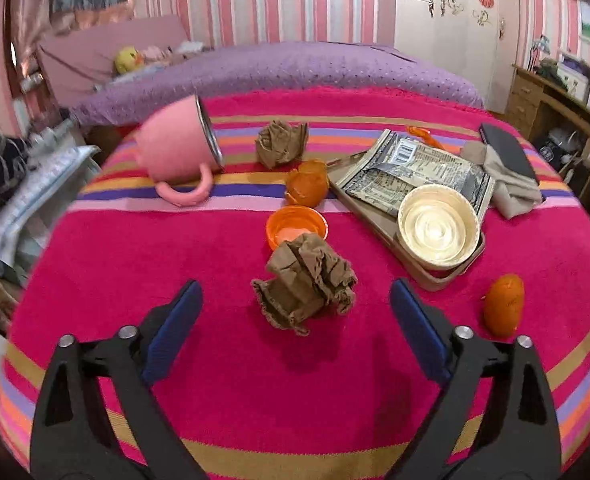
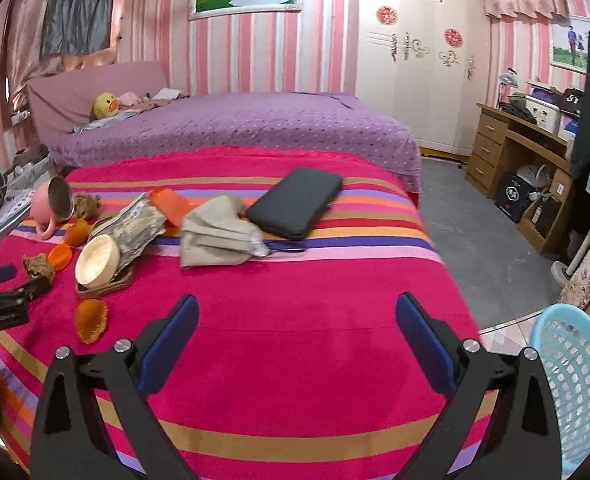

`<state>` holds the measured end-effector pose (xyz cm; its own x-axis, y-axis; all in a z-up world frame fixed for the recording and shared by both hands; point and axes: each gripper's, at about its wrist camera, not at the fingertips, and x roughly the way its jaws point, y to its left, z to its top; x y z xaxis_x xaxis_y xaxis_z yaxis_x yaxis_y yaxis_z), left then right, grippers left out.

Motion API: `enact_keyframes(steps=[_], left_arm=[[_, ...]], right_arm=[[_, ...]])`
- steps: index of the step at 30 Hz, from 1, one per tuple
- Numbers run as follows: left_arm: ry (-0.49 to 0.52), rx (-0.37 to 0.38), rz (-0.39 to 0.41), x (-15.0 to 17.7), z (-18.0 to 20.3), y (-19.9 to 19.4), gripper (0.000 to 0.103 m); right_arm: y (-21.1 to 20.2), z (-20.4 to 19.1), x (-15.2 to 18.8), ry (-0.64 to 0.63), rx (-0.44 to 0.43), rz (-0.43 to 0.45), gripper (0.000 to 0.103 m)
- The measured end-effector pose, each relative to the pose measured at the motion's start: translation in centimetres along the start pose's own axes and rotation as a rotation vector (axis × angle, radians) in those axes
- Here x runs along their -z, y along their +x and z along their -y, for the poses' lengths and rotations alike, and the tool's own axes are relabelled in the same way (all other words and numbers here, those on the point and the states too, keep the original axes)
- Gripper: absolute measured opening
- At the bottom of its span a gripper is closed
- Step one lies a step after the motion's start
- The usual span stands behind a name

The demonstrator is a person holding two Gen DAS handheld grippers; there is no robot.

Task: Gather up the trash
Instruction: 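Grasp the crumpled brown paper with the left gripper while the right gripper grasps the orange fruit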

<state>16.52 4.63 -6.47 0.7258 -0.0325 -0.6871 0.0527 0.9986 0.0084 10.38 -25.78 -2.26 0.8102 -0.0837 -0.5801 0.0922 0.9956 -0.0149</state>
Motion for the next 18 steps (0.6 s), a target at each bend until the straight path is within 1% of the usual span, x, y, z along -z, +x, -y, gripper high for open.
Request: enact_keyframes(steps=[2,4,5,7,9,12,16,18], left_arm=[[0.003,0.018,-0.002,-0.2,-0.1,0.3,0.076],[0.013,0.033,-0.015,-0.2,0.1,0.5,0.054],[0.02,0.036,-0.021,-0.1,0.3,0.6,0.051],[0.027,0.04,-0.009,0.0,0.5,0.2,0.047],[0.034,0.046,0.0,0.2,0.1,-0.1,0.045],[0.029,0.041,-0.005,0.6,-0.5,-0.9,0.045],[-0.011,0.021,0.002,1.3,-2.5,-2.3,0.045],[-0.032,0.005,-0.006,1.7,-3.7,-2.4,0.045]], right_arm=[[0.2,-1.1,0.1,-0.008,-0.017,-0.009,0.097],[0.4,-1.9,0.1,-0.013,-0.03,-0.016,0.097],[0.5,-2.2,0.1,-0.014,-0.038,-0.02,0.097],[0.6,-2.8,0.2,-0.009,-0.061,-0.028,0.096],[0.6,-3.5,0.2,0.002,-0.085,-0.032,0.096],[0.6,-5.0,0.3,-0.007,-0.11,-0.035,0.097],[0.9,-7.3,0.6,-0.036,-0.145,-0.051,0.096],[1.2,-8.7,0.8,-0.045,-0.172,-0.062,0.096]])
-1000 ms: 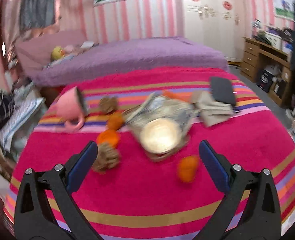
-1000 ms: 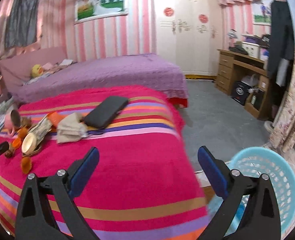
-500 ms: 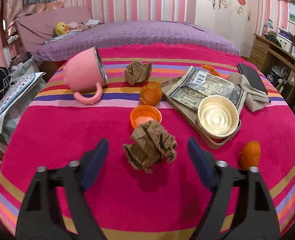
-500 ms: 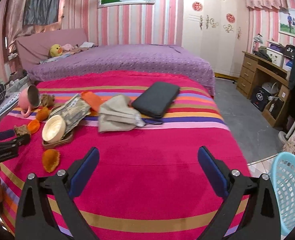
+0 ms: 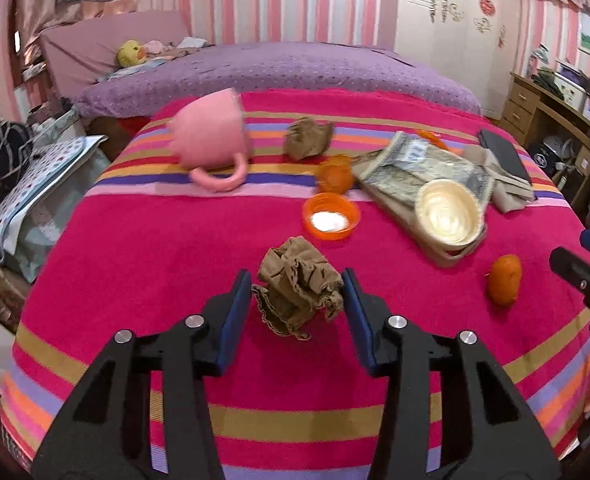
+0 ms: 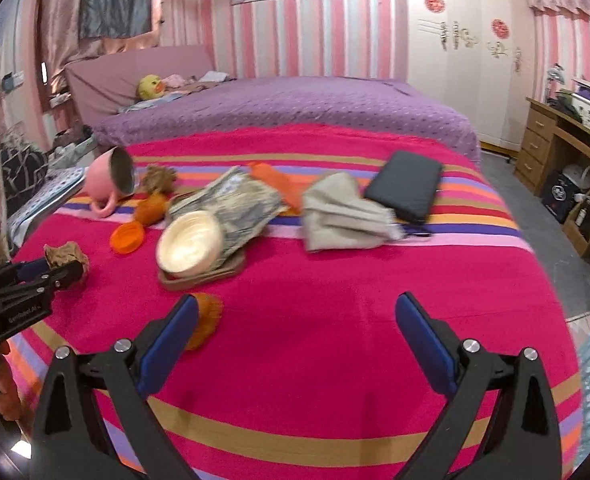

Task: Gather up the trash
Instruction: 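Grasp the crumpled brown paper with the left gripper while the right gripper grasps the orange fruit, then carry the paper and orange to the basket and open the left gripper over it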

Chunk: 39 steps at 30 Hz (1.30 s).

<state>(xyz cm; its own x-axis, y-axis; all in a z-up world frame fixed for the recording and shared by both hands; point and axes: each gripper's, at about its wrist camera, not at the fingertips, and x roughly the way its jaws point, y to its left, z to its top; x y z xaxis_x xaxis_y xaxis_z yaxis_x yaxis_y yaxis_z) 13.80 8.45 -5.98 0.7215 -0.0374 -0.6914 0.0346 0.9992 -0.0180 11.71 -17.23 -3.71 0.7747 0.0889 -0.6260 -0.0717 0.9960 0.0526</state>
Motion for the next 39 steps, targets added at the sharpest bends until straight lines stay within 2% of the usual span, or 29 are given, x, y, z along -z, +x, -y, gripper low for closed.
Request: enact_keyframes(steps=[6,8,11,12,14,15,16,22,26,39], left_arm=[[-0.016,-0.009,0.005,0.8,-1.8,-0.2,0.045],[-0.01,-0.017,0.008,0.9,-1.9,-0.4,0.045],[-0.014,-0.019,0.011,0.9,-1.9,-0.4,0.045],[-0.018,-0.019,0.01,0.8,-1.9,-0.4,0.045],[-0.022,-0.021,0.011,0.7,-1.9,-0.3,0.045],[-0.022,-0.022,0.011,0.6,-1.9,-0.3,0.045],[-0.022,-0.023,0.012,0.6,-1.8,-0.3,0.045],[-0.028,-0.03,0.018,0.5,-1.1,-0.6,0.045],[-0.041,-0.015,0.05,-0.1,0.6,-1.6,0.045],[0.023,0.051,0.118,-0.5,11.9,-3.3,0.045]], right_arm=[[2.0,-3.4,0.2,-0.061,-0.034,-0.062,0.094],[2.5,-3.9,0.3,-0.071,-0.048,-0.087,0.086],[3.5,-4.5,0.4,-0.092,-0.08,-0.133,0.068],[3.8,-4.8,0.5,-0.099,-0.091,-0.145,0.057],[4.0,-5.1,0.6,-0.111,-0.109,-0.151,0.048],[3.9,-5.1,0.6,-0.111,-0.127,-0.15,0.036],[3.9,-5.0,0.6,-0.11,-0.14,-0.15,0.031],[2.2,-3.5,0.1,-0.101,-0.14,-0.087,0.029],[0.6,-1.1,-0.4,-0.073,-0.123,-0.04,0.029],[-4.8,8.2,-0.5,-0.061,-0.009,0.066,0.029]])
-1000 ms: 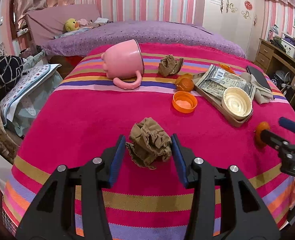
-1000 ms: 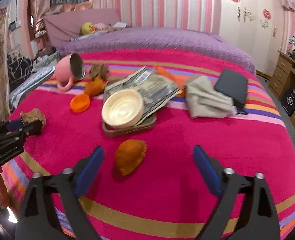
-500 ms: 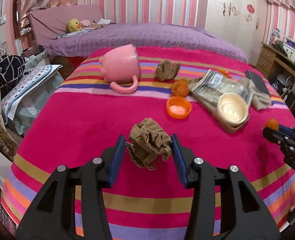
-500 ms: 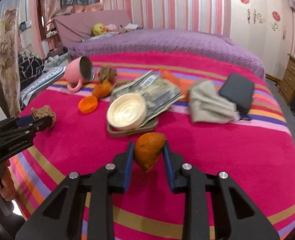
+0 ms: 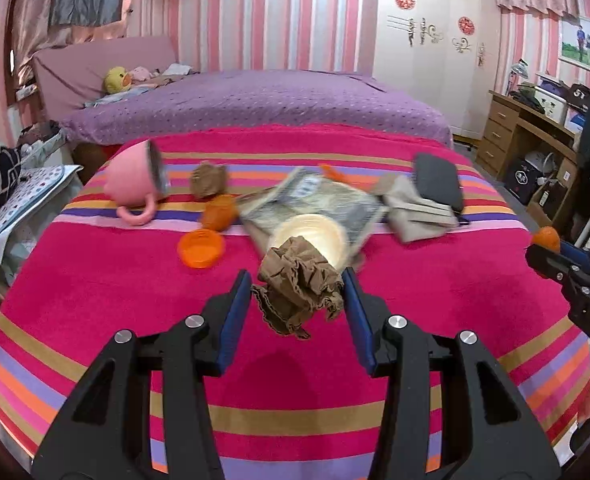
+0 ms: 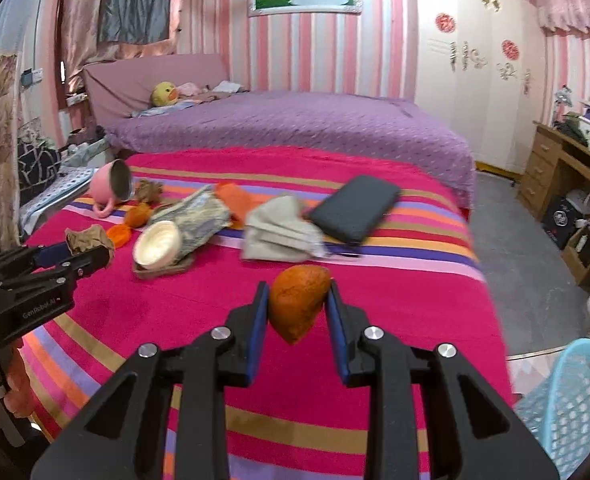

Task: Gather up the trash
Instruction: 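Carry the paper and orange to the basket and open the left gripper over it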

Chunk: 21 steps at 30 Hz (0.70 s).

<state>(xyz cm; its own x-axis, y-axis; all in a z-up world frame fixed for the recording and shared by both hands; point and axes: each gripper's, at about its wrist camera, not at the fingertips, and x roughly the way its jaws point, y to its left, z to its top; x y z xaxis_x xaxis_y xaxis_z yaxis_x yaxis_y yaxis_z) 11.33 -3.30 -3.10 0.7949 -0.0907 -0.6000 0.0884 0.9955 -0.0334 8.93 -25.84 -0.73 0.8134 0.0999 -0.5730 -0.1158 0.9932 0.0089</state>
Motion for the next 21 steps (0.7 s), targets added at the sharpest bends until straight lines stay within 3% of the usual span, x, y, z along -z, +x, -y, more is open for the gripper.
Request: enact_keyframes(steps=[16,21], left_arm=[[0.104,0.039,0.043,0.5,10.9,-0.4,0.045],[0.148,0.091,0.065,0.1,14.9,-1.3,0.045]], right_arm=[[-5.4,11.5,2.5,0.065,0.144,0.04,0.029],[-7.9,16.9,4.0,0.131,0.213,0.045,0.029]])
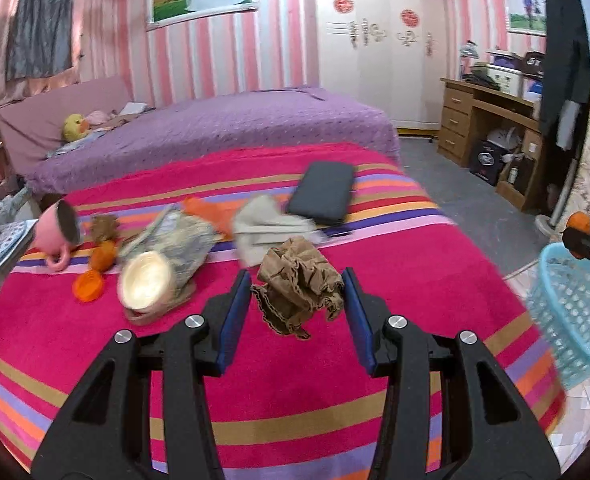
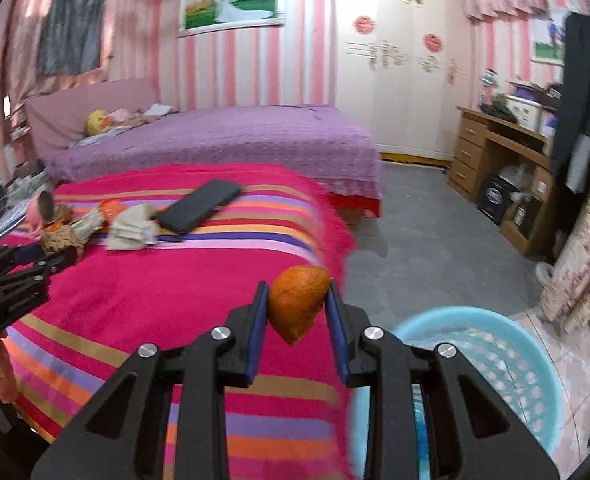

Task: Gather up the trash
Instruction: 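Carry the paper and orange to the basket and open the left gripper over it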

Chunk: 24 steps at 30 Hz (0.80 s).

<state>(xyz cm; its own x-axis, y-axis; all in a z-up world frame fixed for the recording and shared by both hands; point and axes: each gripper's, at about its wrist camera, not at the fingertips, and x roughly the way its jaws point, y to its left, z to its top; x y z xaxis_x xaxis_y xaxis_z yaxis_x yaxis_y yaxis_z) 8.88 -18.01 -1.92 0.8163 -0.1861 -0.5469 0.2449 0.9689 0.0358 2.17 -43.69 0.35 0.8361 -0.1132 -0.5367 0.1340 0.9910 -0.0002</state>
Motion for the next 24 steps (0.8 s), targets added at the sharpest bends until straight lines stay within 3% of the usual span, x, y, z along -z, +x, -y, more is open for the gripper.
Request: enact_keyframes(steps=[4,10,24], left_arm=[[-0.012,0.097,-0.011,-0.4,4.7,-0.1,0.045],[0.049,0.212,-0.038,0.6,12.6,0.4,0.045],[0.161,0.358,-0.086,2.1,25.8,0.6,0.045]], right_arm=[[-1.2,5.4,1.4,0.077,0.072,-0.002,0.029],[-2.4,12.1,4.1,0.144,0.195,-0.03,0.029],[-2.8,18.8,7.0,0.249,0.258,-0.041,0.029]])
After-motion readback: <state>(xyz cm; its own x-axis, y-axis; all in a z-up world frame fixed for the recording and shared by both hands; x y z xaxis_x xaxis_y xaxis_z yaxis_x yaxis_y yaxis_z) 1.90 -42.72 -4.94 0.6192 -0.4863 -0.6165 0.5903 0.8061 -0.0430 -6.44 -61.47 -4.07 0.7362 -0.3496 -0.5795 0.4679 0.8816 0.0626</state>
